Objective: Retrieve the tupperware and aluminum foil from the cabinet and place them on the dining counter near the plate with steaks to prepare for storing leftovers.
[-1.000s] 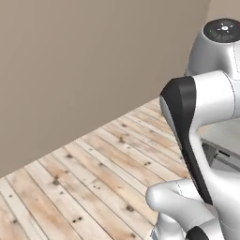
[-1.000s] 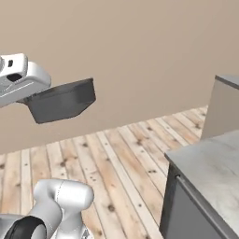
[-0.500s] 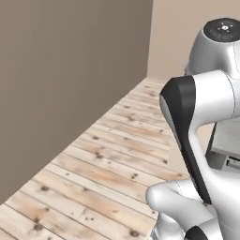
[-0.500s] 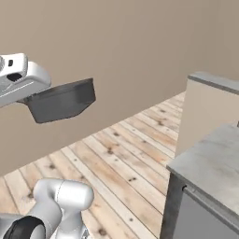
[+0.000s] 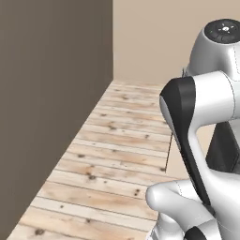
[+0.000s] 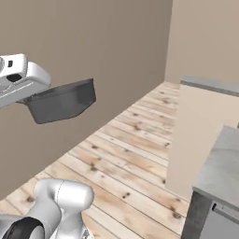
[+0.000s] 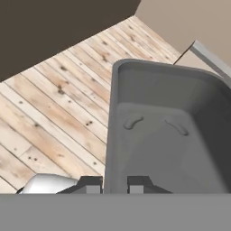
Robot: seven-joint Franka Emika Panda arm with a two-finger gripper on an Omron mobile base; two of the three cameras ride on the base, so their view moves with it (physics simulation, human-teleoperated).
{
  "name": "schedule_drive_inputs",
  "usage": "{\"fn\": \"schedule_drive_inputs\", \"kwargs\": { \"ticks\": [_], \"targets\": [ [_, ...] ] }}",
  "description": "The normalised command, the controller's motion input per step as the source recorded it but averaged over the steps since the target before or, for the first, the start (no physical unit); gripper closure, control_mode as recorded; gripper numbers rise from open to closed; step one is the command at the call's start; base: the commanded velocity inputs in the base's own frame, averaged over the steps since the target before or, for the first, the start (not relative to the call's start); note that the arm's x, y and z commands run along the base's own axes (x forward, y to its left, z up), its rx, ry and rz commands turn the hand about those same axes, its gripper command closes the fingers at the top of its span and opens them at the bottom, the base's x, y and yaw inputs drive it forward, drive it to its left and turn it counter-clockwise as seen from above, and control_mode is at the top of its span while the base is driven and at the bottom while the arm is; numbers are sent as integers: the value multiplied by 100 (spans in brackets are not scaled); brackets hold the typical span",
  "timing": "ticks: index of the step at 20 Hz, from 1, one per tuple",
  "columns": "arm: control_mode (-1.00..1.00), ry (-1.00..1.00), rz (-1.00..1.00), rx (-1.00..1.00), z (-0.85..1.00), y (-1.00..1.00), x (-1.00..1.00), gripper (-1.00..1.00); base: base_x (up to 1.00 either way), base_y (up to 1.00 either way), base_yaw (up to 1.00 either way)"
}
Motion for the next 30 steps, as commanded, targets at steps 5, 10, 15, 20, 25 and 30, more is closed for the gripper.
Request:
{"fn": "schedule_drive_inputs", "kwargs": {
  "ticks": [5,10,15,20,25,30],
  "targets": [
    [100,0,0,0,0,0,0,100,100,79,-39],
    [100,0,0,0,0,0,0,100,100,77,-41],
    [100,0,0,0,0,0,0,100,99,72,-44],
    [100,0,0,0,0,0,0,100,96,64,-45],
    [100,0,0,0,0,0,0,100,94,46,-47],
    [100,0,0,0,0,0,0,100,89,38,-49]
  ]
}}
